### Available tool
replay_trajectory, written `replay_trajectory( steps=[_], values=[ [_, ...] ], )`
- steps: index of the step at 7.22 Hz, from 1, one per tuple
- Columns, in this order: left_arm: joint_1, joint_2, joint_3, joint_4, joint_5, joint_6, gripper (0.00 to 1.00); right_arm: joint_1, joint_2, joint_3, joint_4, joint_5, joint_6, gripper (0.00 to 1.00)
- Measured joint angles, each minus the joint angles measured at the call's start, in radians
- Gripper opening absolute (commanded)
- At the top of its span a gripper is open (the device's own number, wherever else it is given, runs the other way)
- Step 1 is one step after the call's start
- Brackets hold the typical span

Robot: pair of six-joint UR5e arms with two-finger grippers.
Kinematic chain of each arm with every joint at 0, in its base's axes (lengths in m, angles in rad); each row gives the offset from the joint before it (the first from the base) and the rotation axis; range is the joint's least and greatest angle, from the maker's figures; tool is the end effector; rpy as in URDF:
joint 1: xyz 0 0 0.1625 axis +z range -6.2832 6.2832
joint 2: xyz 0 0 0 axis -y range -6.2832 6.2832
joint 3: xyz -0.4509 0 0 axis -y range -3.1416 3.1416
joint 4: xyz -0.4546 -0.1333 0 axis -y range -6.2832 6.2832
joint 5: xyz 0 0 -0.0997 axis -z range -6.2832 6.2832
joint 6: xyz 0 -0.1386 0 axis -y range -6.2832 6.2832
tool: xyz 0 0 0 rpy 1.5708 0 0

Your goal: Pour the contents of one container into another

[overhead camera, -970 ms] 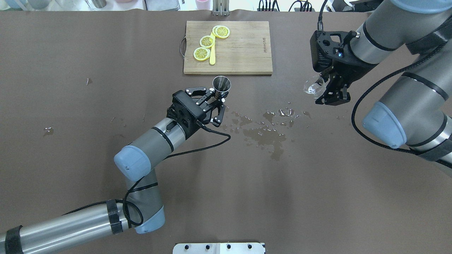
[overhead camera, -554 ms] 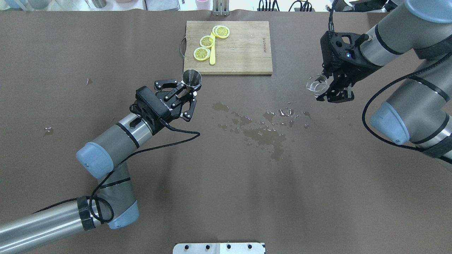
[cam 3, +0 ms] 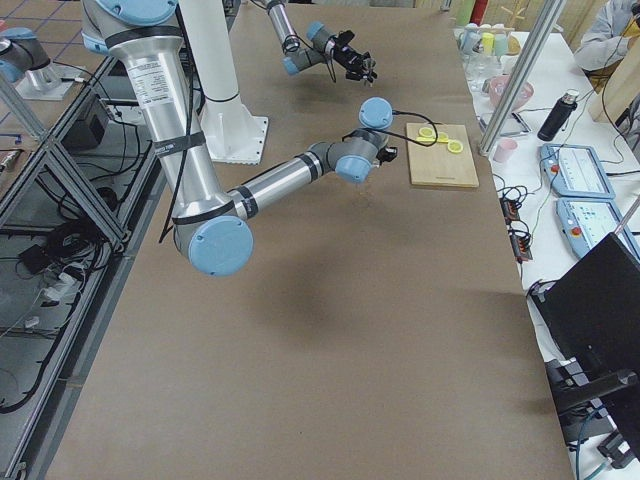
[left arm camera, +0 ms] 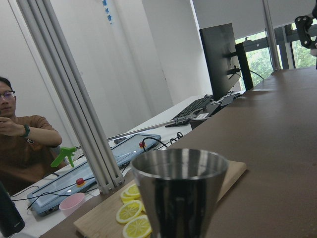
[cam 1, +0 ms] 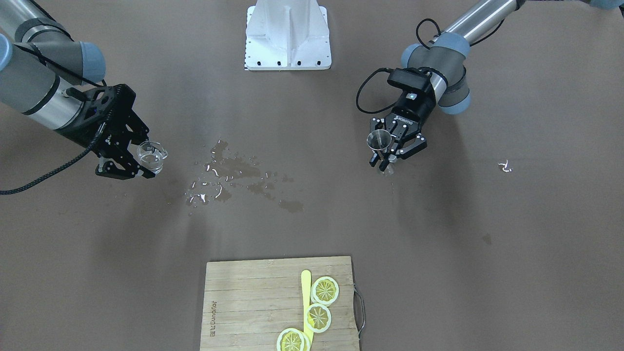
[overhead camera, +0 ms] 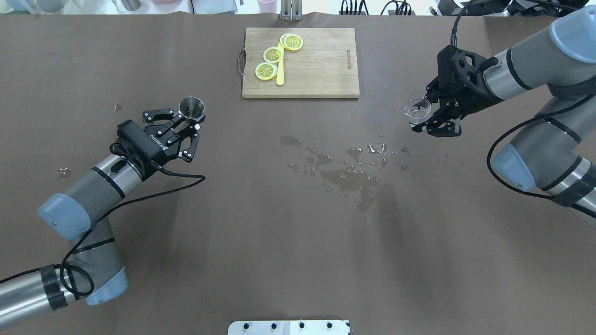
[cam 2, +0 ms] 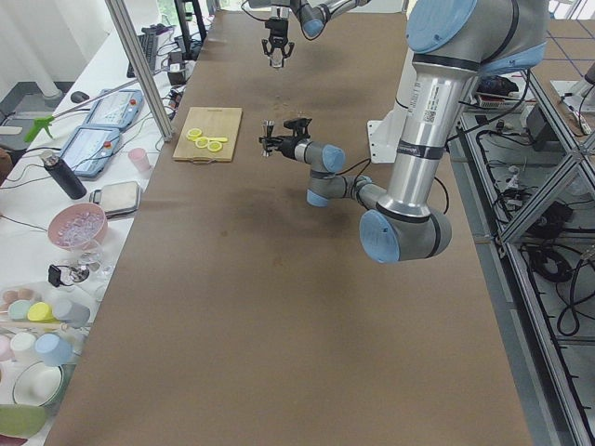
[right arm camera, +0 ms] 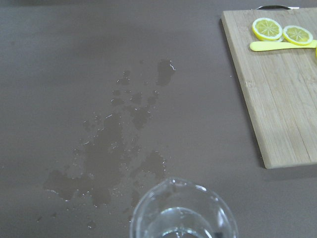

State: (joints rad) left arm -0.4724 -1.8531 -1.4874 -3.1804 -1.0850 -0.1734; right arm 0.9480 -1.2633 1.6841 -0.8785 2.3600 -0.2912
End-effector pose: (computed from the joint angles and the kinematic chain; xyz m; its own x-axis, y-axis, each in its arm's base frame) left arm 0.5037 -0.4798 0.3800 0.7582 0.5907 -0.2760 0.3457 -0.0053 0.9383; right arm -0.3701 -0.5752 0.3603 0.1183 -0.9921 0.0429 0.3045 0.0774 0.9494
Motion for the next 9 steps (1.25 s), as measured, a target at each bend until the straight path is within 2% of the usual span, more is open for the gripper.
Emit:
replay_trajectory(
  steps=[2, 6, 7, 9],
  values=[
    [-0.025, 0.044, 0.002, -0.027, 0.037, -0.067, 0.00, 0.000, -0.005, -0.105, 0.203, 0.027, 0.093, 0.00],
    [-0.085, 0.097, 0.056, -0.045, 0.038, -0.141, 0.00, -0.006, -0.004, -0.286, 0.517, 0.069, 0.218, 0.00],
    [-0.086, 0.125, 0.054, -0.043, 0.065, -0.211, 0.00, -0.012, -0.004, -0.343, 0.620, 0.069, 0.262, 0.00],
    [-0.049, 0.166, 0.045, -0.034, 0.206, -0.372, 0.00, -0.025, 0.000, -0.443, 0.790, 0.068, 0.304, 0.00]
  ],
)
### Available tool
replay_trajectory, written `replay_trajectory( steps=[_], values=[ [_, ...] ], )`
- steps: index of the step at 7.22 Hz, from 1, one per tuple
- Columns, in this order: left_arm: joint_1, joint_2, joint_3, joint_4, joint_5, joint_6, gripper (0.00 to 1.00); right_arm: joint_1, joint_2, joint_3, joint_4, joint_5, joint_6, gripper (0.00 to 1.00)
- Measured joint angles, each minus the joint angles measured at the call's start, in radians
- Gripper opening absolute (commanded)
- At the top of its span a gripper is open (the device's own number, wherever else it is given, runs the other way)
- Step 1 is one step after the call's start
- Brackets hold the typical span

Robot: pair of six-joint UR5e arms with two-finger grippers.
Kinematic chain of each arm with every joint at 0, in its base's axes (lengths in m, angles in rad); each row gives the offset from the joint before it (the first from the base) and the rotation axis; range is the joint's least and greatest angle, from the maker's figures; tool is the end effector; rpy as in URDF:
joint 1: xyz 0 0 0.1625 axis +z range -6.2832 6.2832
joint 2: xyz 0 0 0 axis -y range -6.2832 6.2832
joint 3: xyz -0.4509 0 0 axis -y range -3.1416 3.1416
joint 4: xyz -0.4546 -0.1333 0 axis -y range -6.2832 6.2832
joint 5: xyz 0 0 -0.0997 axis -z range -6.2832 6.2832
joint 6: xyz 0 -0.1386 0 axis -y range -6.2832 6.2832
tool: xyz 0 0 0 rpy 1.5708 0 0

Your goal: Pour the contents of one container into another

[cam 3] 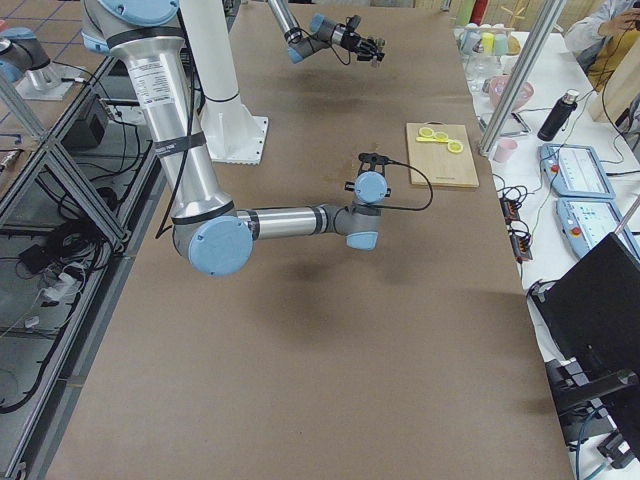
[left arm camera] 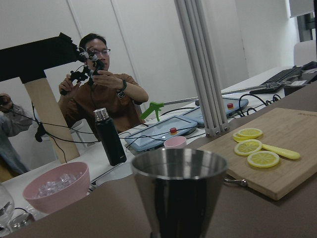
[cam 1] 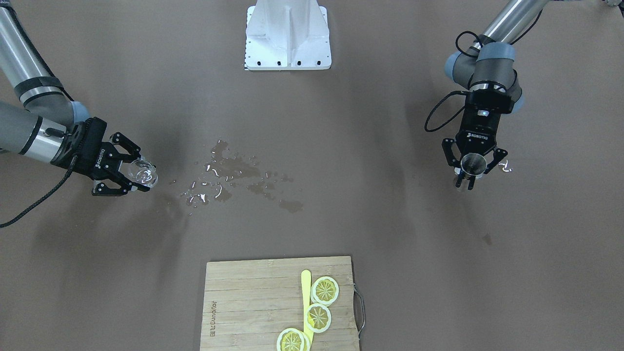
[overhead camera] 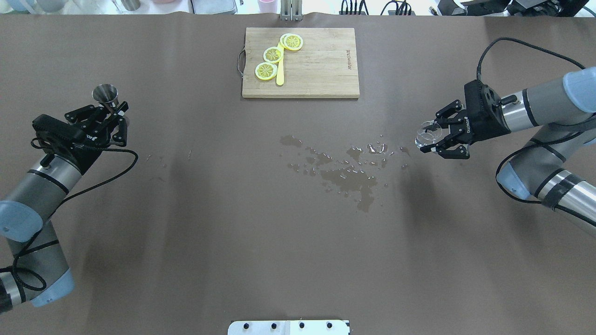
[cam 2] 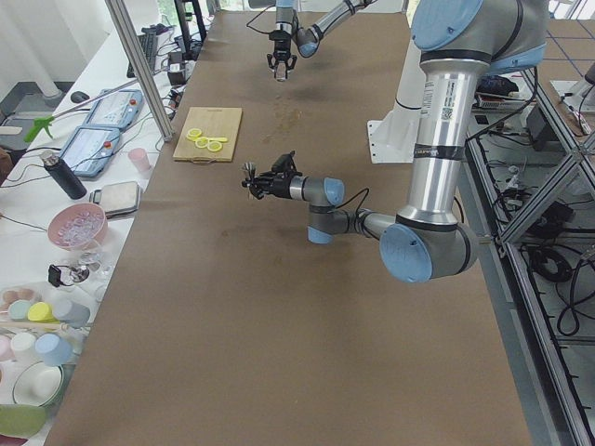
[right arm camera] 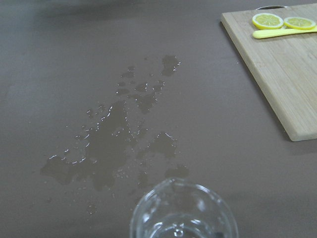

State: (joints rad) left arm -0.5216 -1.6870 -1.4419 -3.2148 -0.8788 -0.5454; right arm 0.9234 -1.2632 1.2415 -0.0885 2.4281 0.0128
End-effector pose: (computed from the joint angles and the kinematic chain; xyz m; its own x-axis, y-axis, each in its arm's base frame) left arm 0.4161 -0.4949 0.5102 0.7729 0.3151 -0.5508 0.5303 0.1559 0.8333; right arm -0.3947 -0.5693 0.5130 0.0697 -0.9930 0.0959 0.0654 0.1004 0.9928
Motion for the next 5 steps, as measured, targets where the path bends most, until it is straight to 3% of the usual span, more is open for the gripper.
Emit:
replay_trajectory(
  steps=[2, 5],
  values=[
    [0.062, 0.019, -0.010, 0.057, 0.166, -0.135, 0.00, -0.021, 0.007, -0.089, 0.138, -0.004, 0.011, 0.00],
    [0.084, 0.127, -0.148, 0.358, 0.308, -0.418, 0.00, -0.060, 0.015, -0.197, 0.280, -0.010, 0.012, 0.00]
  ],
)
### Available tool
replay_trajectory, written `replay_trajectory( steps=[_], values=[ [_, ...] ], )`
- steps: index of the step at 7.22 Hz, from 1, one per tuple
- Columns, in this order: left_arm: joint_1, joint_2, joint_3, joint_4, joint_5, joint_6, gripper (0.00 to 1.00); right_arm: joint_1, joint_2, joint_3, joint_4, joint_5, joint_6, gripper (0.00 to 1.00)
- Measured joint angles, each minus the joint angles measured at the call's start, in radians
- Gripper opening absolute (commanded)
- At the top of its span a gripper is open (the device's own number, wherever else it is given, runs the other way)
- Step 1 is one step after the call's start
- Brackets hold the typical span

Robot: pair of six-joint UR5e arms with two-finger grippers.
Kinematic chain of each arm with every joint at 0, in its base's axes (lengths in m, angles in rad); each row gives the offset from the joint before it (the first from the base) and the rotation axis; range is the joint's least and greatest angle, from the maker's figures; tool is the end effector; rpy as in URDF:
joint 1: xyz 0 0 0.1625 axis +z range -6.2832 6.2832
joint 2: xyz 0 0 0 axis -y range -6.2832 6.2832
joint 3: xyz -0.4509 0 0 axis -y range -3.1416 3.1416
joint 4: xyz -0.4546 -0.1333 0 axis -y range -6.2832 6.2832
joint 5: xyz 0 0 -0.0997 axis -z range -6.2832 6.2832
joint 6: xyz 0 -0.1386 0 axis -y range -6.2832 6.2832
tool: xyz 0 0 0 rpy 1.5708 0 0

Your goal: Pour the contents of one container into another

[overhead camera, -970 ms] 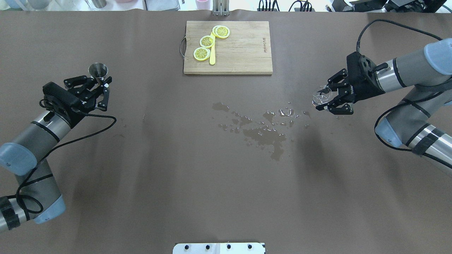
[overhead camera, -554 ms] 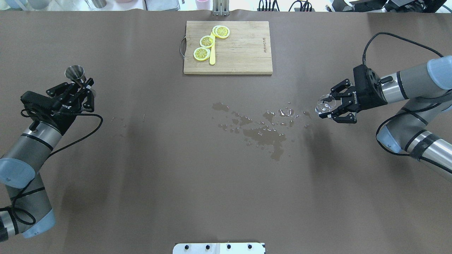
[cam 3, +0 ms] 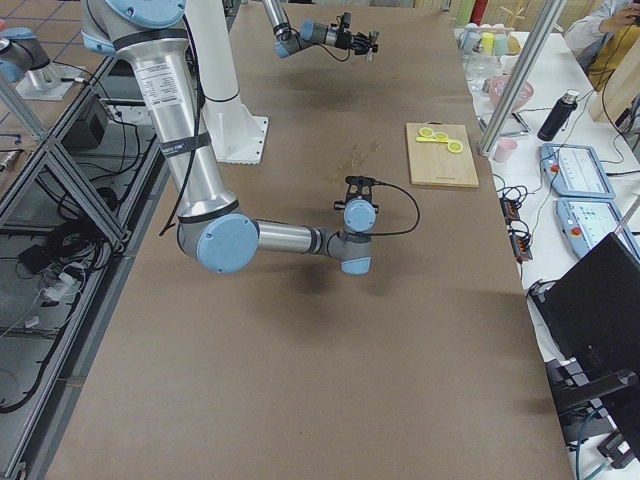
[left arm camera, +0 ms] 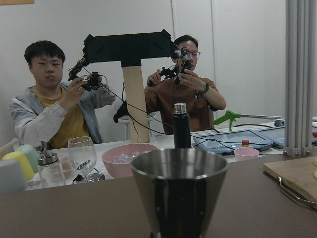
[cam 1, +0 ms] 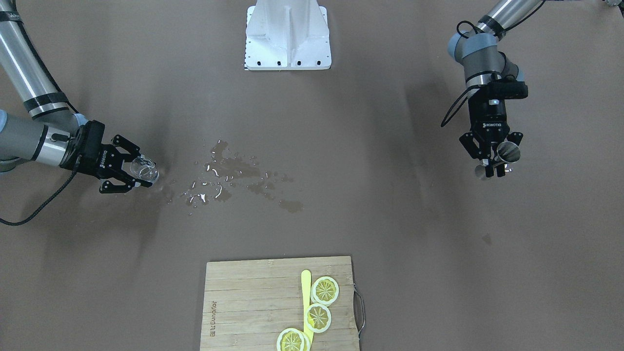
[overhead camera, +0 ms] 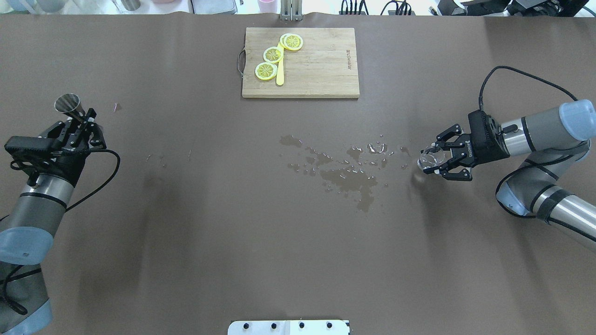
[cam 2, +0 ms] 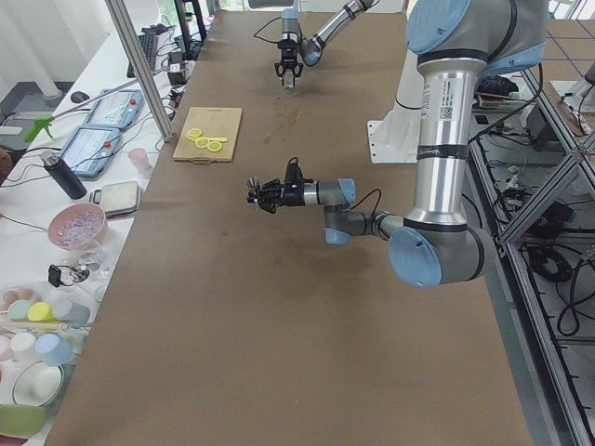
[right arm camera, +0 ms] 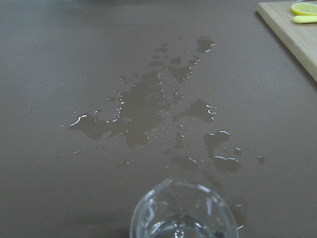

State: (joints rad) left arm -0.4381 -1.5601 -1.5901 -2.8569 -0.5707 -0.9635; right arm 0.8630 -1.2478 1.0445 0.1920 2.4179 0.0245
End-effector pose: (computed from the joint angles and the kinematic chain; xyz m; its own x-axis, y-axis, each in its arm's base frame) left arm 0.3911 -0.4592 0.5339 0.7519 -0.0118 -0.6592 0.6494 0.1857 0.7374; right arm -0.4206 -0.5368 0.5832 0.0161 -0.9993 0.0330 0.0070 0.0331 0.9994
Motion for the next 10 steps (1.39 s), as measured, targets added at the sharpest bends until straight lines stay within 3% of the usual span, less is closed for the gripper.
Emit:
replay_trajectory(
  steps=[2, 5, 7, 8, 10],
  values=[
    [0.005, 0.057, -0.076, 0.270, 0.082, -0.257, 0.00, -0.013, 0.004, -0.032, 0.041, -0.001, -0.002, 0.00],
    [0.043, 0.067, -0.083, 0.641, 0.219, -0.669, 0.00, -0.021, 0.007, -0.044, 0.050, -0.001, -0.011, 0.00],
    [0.060, 0.067, -0.054, 0.833, 0.267, -0.892, 0.00, -0.024, 0.013, -0.045, 0.050, -0.010, -0.011, 0.23],
    [0.063, 0.066, -0.029, 0.890, 0.279, -0.967, 0.00, -0.027, 0.022, -0.047, 0.050, -0.020, -0.011, 0.39],
    [0.072, 0.065, -0.008, 0.981, 0.291, -1.080, 0.00, -0.031, 0.032, -0.051, 0.050, -0.041, -0.011, 0.58]
  ],
)
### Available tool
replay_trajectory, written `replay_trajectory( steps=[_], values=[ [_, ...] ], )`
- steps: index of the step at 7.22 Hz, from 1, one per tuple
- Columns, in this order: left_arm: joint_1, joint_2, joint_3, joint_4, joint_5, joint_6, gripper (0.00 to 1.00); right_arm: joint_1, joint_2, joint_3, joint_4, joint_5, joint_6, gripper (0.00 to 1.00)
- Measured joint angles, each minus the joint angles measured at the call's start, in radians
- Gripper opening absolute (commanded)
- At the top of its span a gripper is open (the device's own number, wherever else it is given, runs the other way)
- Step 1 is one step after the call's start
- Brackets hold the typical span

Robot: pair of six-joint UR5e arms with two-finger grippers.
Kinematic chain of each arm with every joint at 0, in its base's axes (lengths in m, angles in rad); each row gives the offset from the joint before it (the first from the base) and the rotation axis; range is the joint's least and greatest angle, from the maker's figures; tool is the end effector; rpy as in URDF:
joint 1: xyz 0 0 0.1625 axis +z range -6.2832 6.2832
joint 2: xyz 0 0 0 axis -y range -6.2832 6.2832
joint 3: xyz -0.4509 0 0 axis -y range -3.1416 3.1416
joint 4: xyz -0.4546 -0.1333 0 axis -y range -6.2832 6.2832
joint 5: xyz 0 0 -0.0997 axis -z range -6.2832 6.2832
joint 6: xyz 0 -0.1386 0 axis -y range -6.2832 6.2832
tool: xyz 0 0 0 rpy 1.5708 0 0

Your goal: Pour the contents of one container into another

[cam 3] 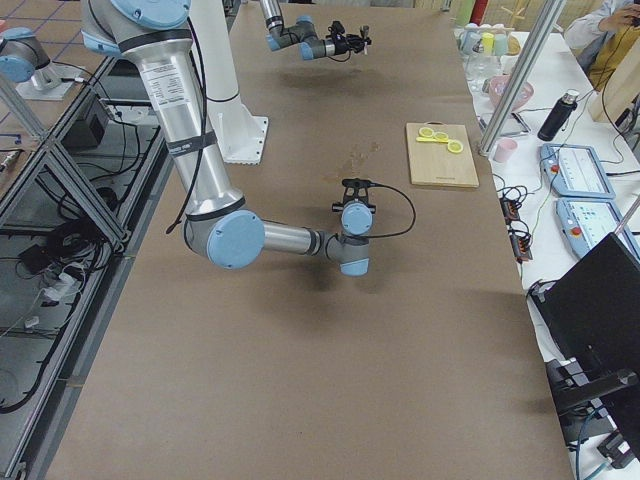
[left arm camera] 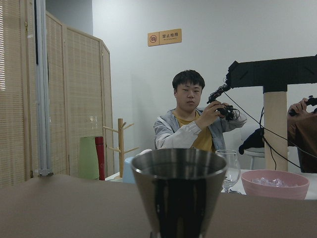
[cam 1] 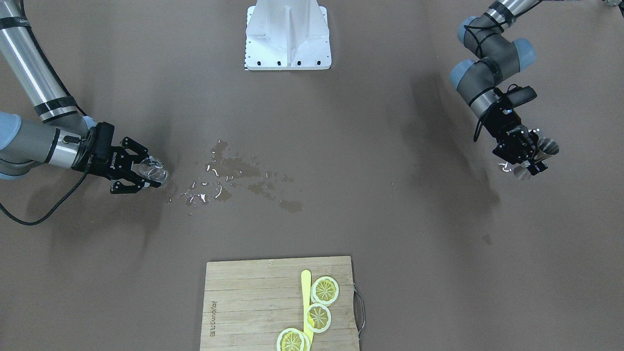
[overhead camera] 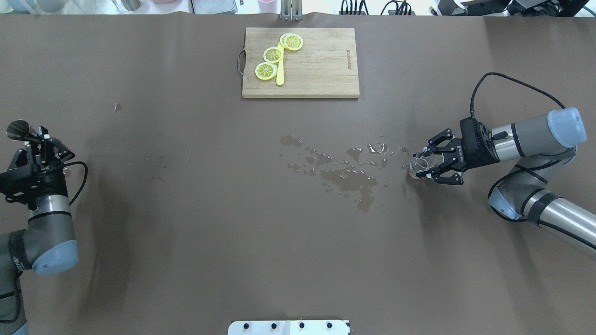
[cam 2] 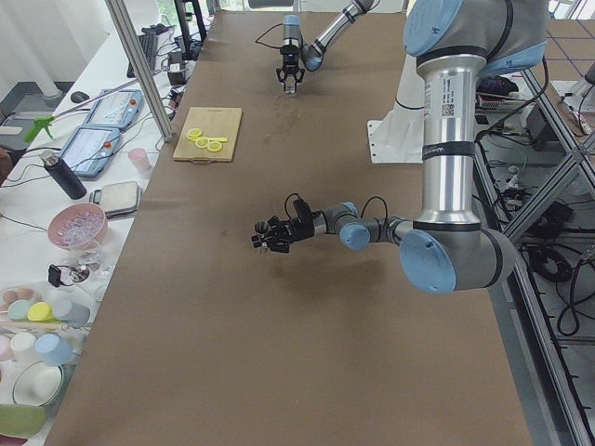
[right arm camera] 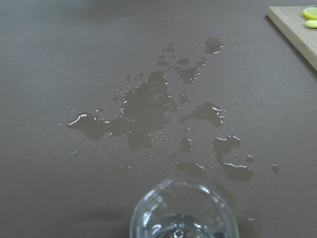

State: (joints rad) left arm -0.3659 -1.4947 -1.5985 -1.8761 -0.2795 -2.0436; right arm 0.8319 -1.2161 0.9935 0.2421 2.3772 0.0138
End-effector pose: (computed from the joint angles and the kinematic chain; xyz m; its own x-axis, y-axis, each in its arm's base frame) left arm 0.3958 -0.4371 0.6457 0.6553 -0.3856 -0.6496 0.7022 -0.0060 0.7120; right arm -0.4428 -0.5354 0.5841 0.0254 -0.9997 -0.0003 -0.0135 -0.0006 0.9999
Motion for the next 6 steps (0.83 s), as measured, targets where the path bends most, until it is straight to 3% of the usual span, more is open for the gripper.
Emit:
replay_trajectory(
  steps=[1, 2, 3, 6],
  values=[
    [0.014, 0.000, 0.006, 0.036, 0.002, -0.044, 0.00, -0.003, 0.002, 0.000, 0.000, -0.009, 0.000, 0.63],
    [0.026, 0.000, 0.012, 0.078, 0.009, -0.092, 0.00, -0.006, 0.002, -0.001, 0.000, -0.016, 0.000, 0.90],
    [0.035, 0.000, 0.016, 0.113, 0.017, -0.131, 0.00, -0.007, 0.003, -0.001, 0.000, -0.020, 0.000, 1.00],
    [0.053, -0.001, 0.027, 0.140, 0.026, -0.158, 0.00, -0.008, 0.003, -0.001, 0.000, -0.022, 0.002, 1.00]
  ],
)
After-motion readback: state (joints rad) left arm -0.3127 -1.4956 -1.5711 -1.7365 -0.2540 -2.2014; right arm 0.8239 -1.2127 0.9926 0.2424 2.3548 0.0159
